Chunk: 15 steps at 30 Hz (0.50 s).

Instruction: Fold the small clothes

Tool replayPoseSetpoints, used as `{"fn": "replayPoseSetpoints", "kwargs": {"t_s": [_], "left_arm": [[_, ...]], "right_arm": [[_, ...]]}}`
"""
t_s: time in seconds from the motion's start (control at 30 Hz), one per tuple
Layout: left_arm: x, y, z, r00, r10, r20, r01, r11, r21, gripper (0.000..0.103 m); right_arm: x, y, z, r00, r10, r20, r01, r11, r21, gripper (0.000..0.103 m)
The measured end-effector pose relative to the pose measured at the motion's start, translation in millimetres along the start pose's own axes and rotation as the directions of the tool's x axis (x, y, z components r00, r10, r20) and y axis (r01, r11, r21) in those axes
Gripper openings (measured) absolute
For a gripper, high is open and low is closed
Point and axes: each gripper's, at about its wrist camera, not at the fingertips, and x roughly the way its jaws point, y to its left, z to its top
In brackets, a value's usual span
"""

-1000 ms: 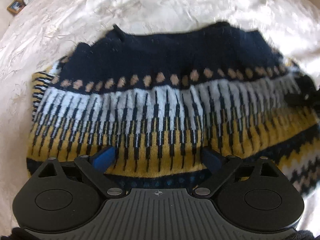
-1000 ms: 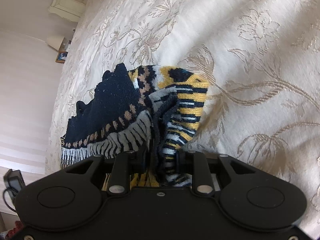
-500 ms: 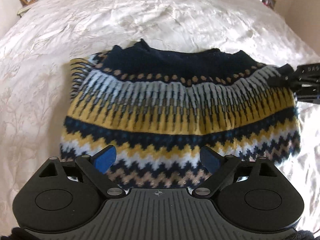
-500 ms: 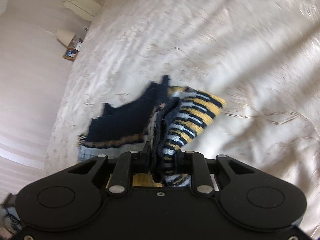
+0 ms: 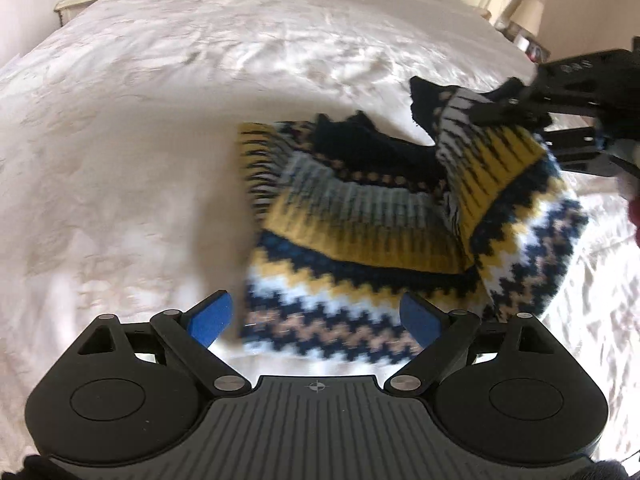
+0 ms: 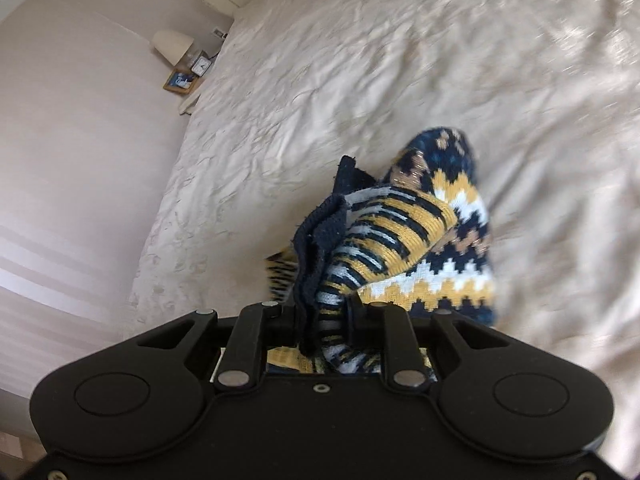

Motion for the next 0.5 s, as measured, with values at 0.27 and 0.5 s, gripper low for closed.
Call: {"fn": "replayPoseSetpoints", "kwargs": {"t_s": [0.27,0.5], "left_arm": [[-5,50,-11,1.000,0.019,-0.020,-0.020,0.997,-0.080,0.091],[-5,66,-15,0.999,0.012,-0.038,-0.016,0.994,-0.107,0.091]], "right_arm": [[58,35,-16,0.997,-0.037,-0.061,0.036,0.999,-0.024,0.029],[77,48,-25,0.990,-0.121,-0.071,0.118,0.992,-0.044,0.029]]}}
